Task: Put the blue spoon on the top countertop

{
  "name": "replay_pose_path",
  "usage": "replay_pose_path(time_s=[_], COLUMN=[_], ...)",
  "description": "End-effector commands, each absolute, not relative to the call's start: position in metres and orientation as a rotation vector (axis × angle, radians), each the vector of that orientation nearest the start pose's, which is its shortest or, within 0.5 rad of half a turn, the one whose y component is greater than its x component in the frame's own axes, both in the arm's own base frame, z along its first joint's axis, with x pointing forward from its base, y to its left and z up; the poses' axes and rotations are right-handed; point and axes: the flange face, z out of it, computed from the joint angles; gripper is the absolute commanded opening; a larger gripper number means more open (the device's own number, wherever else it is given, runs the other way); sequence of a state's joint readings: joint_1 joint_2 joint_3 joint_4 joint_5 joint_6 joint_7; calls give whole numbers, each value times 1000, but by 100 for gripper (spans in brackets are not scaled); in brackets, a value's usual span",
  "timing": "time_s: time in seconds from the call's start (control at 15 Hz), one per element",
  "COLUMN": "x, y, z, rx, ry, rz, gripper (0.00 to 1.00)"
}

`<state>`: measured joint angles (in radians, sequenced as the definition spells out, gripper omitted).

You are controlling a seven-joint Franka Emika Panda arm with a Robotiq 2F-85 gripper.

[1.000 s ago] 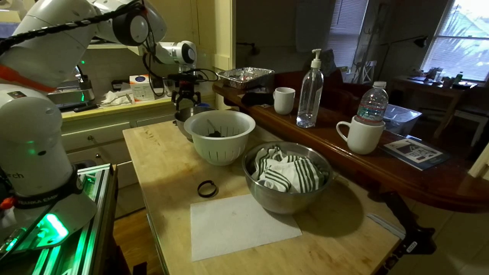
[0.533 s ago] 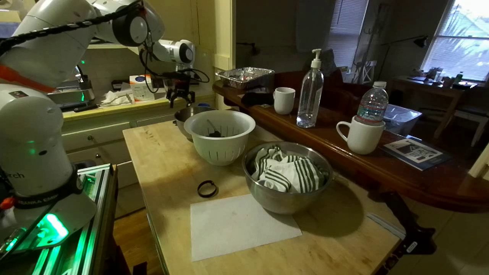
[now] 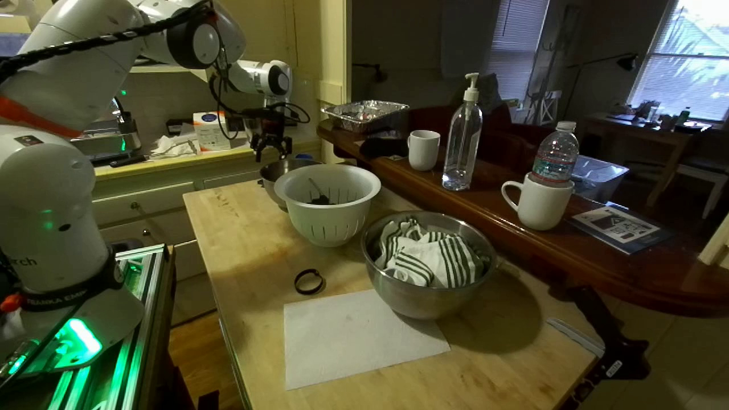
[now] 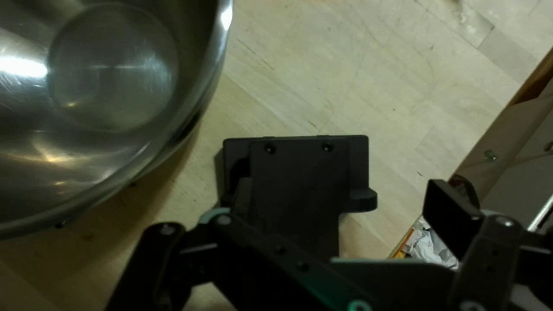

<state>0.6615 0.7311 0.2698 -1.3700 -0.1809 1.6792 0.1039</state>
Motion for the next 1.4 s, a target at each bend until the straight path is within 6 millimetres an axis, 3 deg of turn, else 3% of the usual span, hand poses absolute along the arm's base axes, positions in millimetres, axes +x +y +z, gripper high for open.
replay_pose_path(time_s=[0.0, 0.4, 0.73, 1.33], x=[450, 453, 459, 465], y=[512, 507, 498, 493], z=[262, 243, 224, 230], rx=[-3033, -3122, -3142, -3131], ry=[-1232, -1027, -987, -1069], rz=[568, 604, 607, 583], gripper=[100, 100, 100, 100])
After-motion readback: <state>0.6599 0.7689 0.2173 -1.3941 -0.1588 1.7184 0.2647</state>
